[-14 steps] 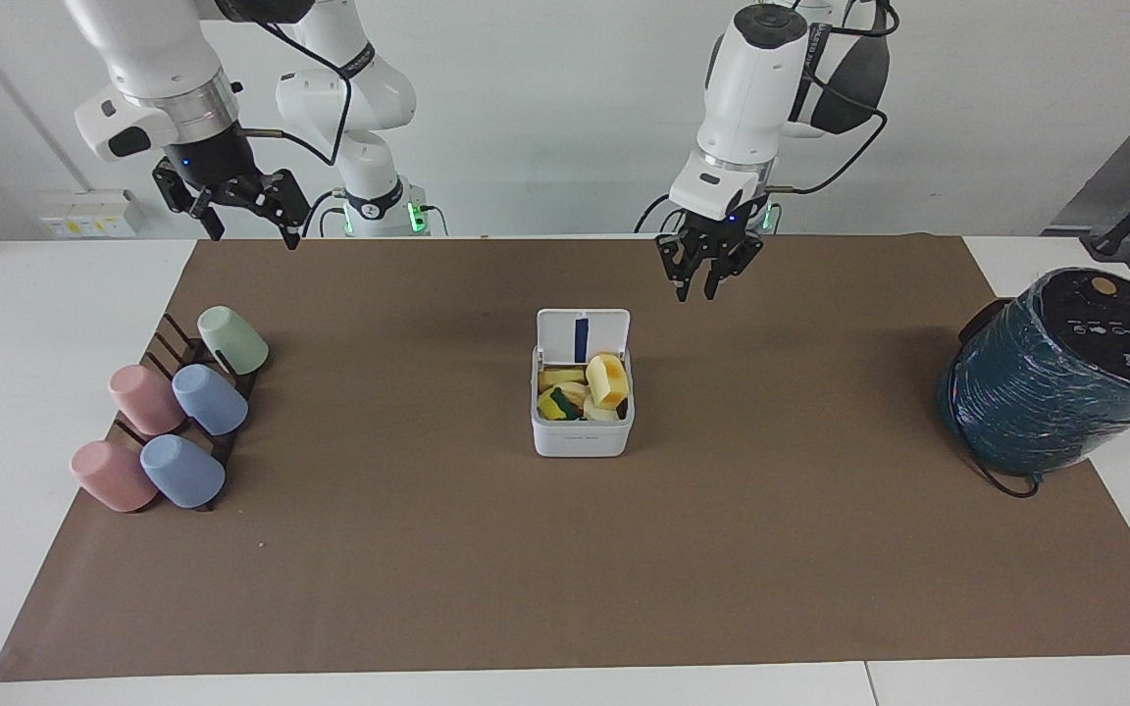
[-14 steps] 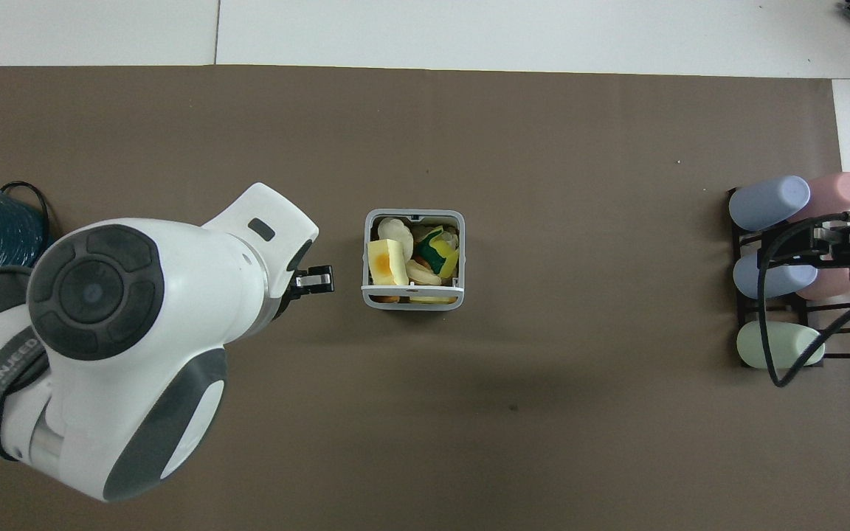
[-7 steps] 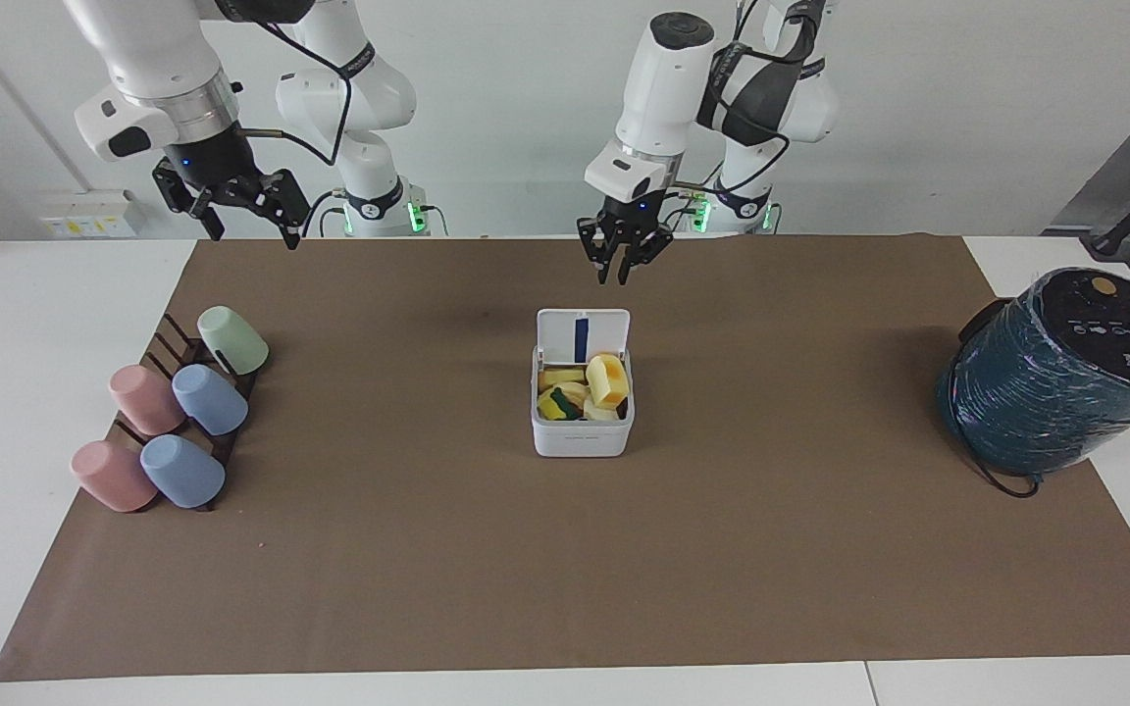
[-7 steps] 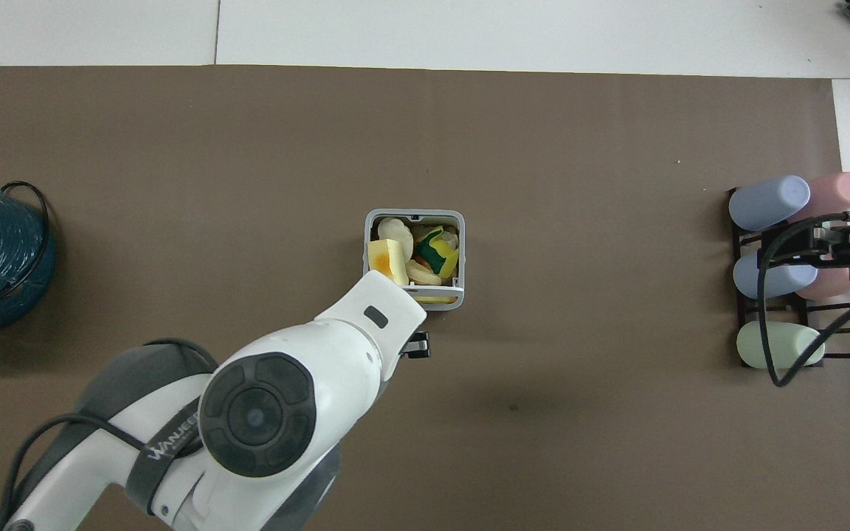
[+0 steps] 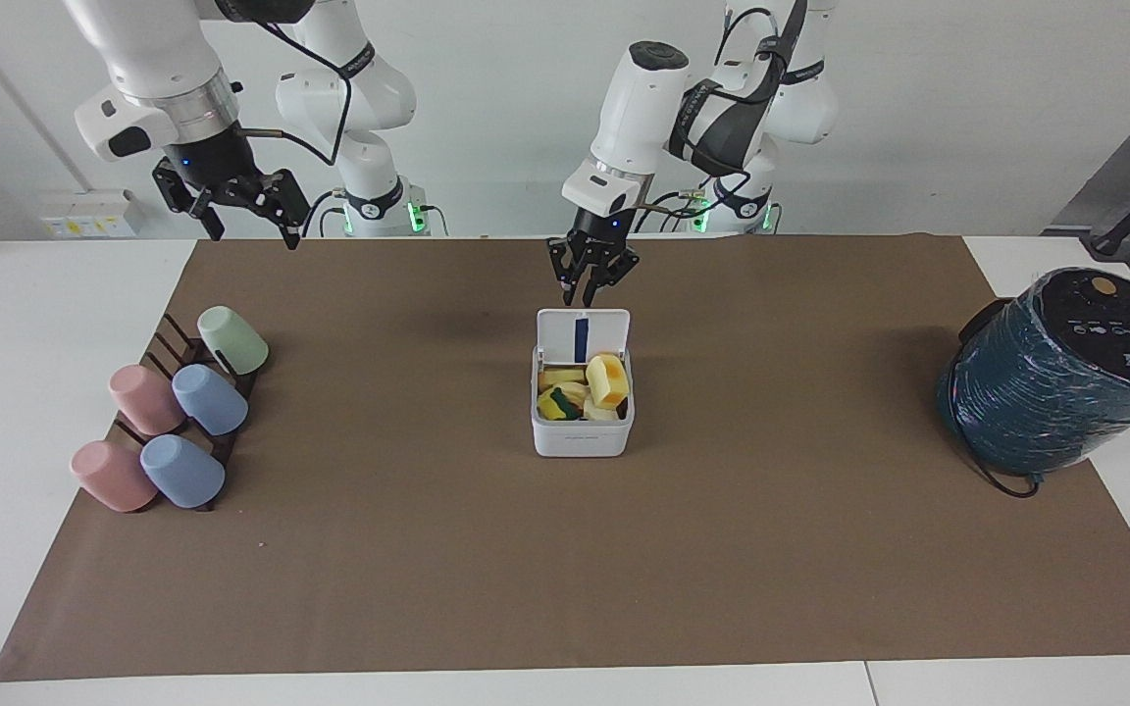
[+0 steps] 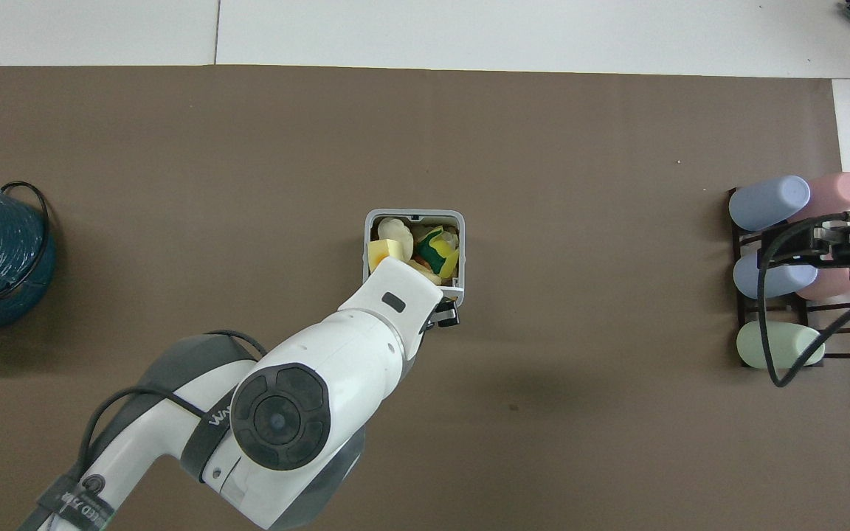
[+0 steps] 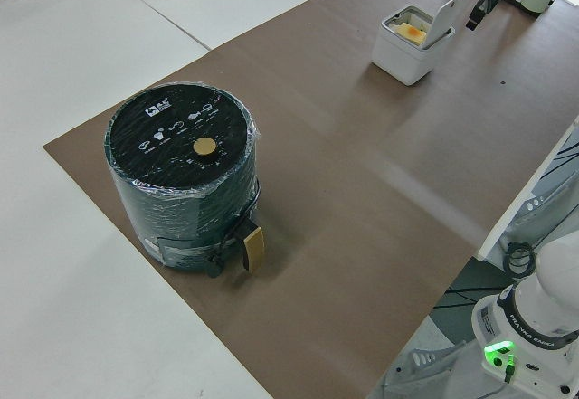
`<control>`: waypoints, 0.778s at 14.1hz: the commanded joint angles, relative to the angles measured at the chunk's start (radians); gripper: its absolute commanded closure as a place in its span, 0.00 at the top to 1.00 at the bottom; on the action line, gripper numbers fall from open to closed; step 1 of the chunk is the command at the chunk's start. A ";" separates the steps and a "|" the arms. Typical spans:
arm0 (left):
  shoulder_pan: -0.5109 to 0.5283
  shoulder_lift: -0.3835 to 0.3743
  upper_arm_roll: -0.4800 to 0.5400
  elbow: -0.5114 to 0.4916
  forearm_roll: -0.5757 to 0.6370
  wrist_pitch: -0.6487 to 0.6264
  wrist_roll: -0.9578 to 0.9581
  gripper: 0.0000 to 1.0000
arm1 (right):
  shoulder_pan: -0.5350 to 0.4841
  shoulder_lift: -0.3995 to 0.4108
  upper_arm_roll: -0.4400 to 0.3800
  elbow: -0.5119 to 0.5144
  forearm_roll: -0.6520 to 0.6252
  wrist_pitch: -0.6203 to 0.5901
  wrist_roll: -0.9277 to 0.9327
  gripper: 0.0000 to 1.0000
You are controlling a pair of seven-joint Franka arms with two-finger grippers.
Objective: Close trash can lid
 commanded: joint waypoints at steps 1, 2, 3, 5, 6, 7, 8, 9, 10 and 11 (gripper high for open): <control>0.022 0.050 0.001 0.003 -0.009 0.099 -0.009 0.19 | 0.000 -0.009 -0.002 -0.003 0.004 -0.010 -0.018 1.00; 0.033 0.065 0.001 0.007 -0.009 0.119 -0.009 0.17 | 0.000 -0.009 -0.002 -0.003 0.005 -0.010 -0.018 1.00; 0.039 0.078 0.001 0.014 -0.009 0.134 -0.008 0.17 | 0.000 -0.009 -0.002 -0.003 0.004 -0.010 -0.018 1.00; 0.062 0.092 0.001 0.021 -0.009 0.163 -0.006 0.14 | -0.002 -0.009 -0.002 -0.003 0.005 -0.010 -0.018 1.00; 0.071 0.108 0.001 0.033 -0.009 0.173 -0.006 0.13 | 0.000 -0.009 -0.002 -0.003 0.004 -0.010 -0.018 1.00; 0.073 0.124 0.001 0.049 -0.009 0.176 -0.006 0.13 | 0.000 -0.009 -0.002 -0.003 0.005 -0.010 -0.018 1.00; 0.074 0.136 0.001 0.057 -0.009 0.176 -0.006 0.12 | 0.000 -0.009 -0.002 -0.003 0.004 -0.010 -0.018 1.00; 0.077 0.148 0.001 0.058 -0.009 0.185 -0.004 0.10 | 0.000 -0.009 -0.002 -0.002 0.004 -0.010 -0.018 1.00; 0.076 0.165 0.001 0.061 -0.009 0.206 -0.006 0.10 | 0.000 -0.009 -0.002 -0.003 0.004 -0.010 -0.018 1.00; 0.076 0.177 0.001 0.061 -0.009 0.223 -0.006 0.10 | -0.002 -0.009 -0.002 -0.003 0.004 -0.010 -0.018 1.00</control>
